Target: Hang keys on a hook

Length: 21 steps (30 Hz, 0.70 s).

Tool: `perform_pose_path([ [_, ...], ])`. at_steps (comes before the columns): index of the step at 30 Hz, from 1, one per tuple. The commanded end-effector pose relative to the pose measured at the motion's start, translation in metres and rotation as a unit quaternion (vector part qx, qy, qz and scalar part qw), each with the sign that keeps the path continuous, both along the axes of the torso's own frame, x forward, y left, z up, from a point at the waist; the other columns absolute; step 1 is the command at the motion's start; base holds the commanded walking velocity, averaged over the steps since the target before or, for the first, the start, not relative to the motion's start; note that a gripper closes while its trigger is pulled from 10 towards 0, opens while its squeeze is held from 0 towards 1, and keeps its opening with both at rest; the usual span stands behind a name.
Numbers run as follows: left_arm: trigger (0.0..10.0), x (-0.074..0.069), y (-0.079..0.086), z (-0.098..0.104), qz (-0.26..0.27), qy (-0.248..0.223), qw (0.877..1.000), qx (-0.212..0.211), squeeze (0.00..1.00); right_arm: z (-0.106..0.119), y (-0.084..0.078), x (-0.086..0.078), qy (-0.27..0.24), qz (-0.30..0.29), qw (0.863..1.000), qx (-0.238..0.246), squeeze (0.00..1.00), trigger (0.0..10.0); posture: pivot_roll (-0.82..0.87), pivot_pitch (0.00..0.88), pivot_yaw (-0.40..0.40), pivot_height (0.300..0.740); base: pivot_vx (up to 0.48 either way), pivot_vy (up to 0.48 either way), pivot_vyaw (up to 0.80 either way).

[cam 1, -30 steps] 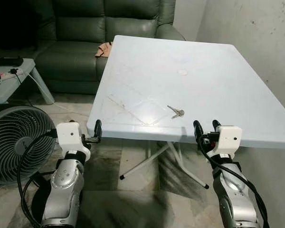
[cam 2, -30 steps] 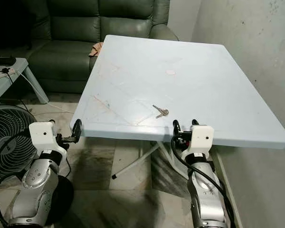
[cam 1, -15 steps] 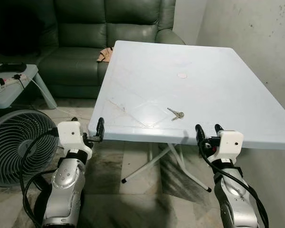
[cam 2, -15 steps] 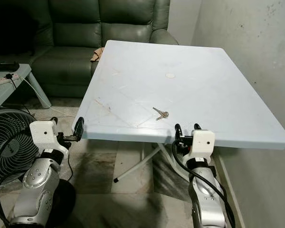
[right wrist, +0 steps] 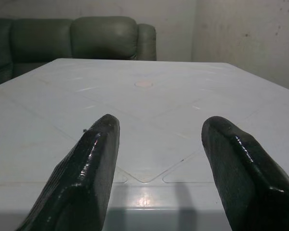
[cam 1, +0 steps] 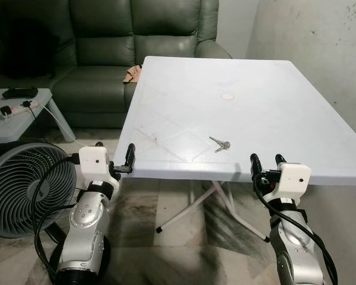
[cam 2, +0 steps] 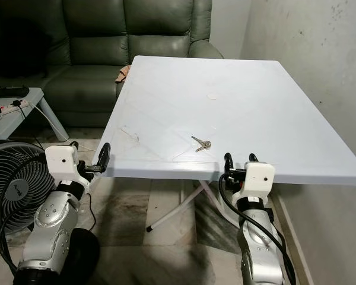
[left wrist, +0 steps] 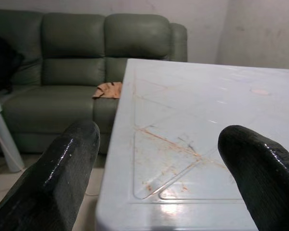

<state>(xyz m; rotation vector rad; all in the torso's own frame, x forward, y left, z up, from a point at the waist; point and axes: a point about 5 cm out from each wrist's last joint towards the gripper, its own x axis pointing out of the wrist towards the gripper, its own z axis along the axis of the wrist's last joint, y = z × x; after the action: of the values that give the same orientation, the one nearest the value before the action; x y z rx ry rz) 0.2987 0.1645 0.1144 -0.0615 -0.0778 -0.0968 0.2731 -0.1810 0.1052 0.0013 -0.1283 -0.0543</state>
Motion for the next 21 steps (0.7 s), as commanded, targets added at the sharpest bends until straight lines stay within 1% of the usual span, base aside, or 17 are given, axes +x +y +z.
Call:
perform_pose_path([
  [1,10.0,0.003,0.0,-0.001,-0.005,0.009,1.0,0.001,0.0,0.002,0.0,-0.001,-0.005,-0.005,1.0,-0.002,0.0,10.0,-0.05,0.0,0.043,0.732,0.0,0.0,0.0],
  [7,10.0,0.002,-0.002,-0.004,-0.012,0.008,1.0,-0.001,0.0,0.001,0.0,-0.003,-0.002,0.0,1.0,-0.007,0.0,10.0,-0.05,0.0,0.036,0.732,0.0,0.0,0.0],
  [9,10.0,-0.003,-0.001,-0.014,-0.009,0.017,1.0,0.001,0.0,-0.004,0.0,-0.005,0.008,0.005,1.0,-0.01,0.0,10.0,-0.05,0.0,0.029,0.732,0.0,0.0,0.0],
  [10,10.0,-0.003,-0.001,-0.014,-0.009,0.017,1.0,0.001,0.0,-0.004,0.0,-0.005,0.008,0.005,1.0,-0.01,0.0,10.0,-0.05,0.0,0.029,0.732,0.0,0.0,0.0],
  [12,10.0,-0.008,0.002,-0.025,0.002,0.033,0.999,0.001,0.0,-0.012,-0.002,-0.007,0.022,0.007,1.0,-0.013,0.0,10.0,-0.05,0.0,0.024,0.732,0.0,0.0,0.0],
  [15,10.0,-0.012,0.003,-0.03,0.004,0.039,0.999,0.0,0.0,-0.017,-0.005,-0.009,0.032,0.007,0.999,-0.015,0.0,10.0,-0.04,0.0,0.019,0.732,0.0,0.0,0.0],
  [21,10.0,-0.018,0.003,-0.03,0.002,0.036,0.999,-0.012,0.0,-0.018,-0.002,-0.014,0.035,0.016,0.999,-0.011,0.0,10.0,-0.03,0.0,0.015,0.732,0.0,0.0,0.0],
])
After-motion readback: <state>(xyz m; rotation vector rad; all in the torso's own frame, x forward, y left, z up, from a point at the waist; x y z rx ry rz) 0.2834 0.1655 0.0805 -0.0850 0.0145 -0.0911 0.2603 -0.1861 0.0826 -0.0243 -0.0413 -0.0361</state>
